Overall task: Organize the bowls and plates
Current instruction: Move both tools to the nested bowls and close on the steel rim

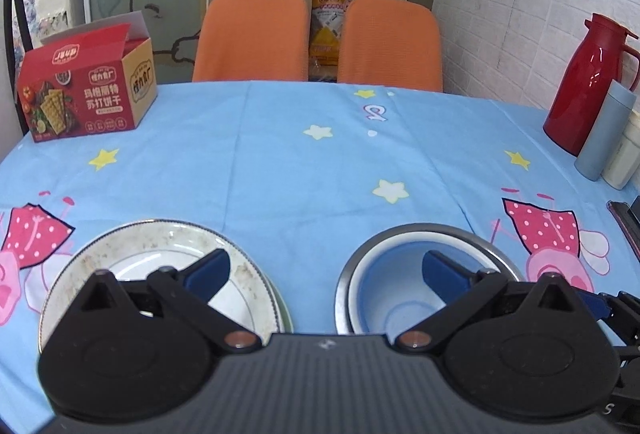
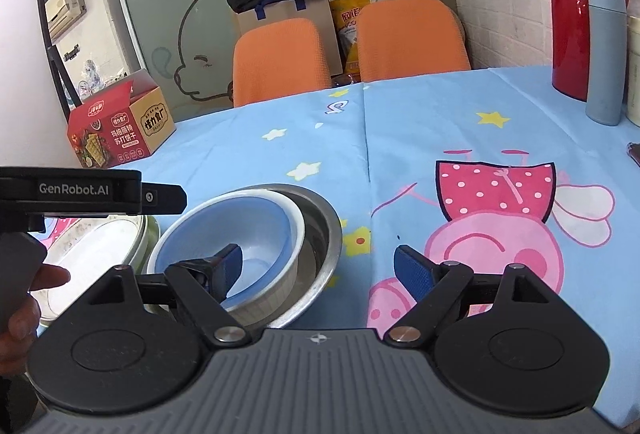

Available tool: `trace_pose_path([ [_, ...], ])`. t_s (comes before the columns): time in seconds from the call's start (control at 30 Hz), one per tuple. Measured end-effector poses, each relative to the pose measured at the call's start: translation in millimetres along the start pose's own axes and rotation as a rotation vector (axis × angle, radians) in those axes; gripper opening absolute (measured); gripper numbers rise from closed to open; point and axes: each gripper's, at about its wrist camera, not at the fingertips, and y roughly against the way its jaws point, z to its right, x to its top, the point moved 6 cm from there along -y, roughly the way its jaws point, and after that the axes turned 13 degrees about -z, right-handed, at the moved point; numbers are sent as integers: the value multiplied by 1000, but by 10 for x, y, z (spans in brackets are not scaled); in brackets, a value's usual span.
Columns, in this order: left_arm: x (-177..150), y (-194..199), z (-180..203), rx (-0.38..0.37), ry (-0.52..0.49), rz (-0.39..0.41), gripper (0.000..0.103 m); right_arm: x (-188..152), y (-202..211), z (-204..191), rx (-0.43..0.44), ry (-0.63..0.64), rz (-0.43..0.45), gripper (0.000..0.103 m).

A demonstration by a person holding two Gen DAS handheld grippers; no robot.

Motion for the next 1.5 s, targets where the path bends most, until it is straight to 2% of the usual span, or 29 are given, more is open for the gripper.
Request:
trace_pose_path([
  [0.47, -2, -38, 20, -9, -22, -16, 102, 119, -278, -37, -53, 60, -64, 103],
  [0.7, -8, -124, 76, -90, -29, -61, 102, 91, -276, 79, -102, 48, -77, 103],
  [0.87, -13, -194, 112, -76, -45, -70, 102, 74, -244, 193, -130, 28, -82, 103],
  [1.0, -2, -242, 143, -79, -66, -84, 102, 102, -199, 176, -68, -2, -71, 103],
  [1.17, 53, -286, 192, -89, -149, -103, 102, 87, -229, 9, -43, 58, -83, 103],
  [1.37, 102, -424, 241, -83, -333, -161, 102, 51, -266, 13, -39, 39, -93, 103],
  [1.5, 117, -591, 227, -89, -350, -228, 102, 16, -324, 32, -39, 18, -109, 103],
])
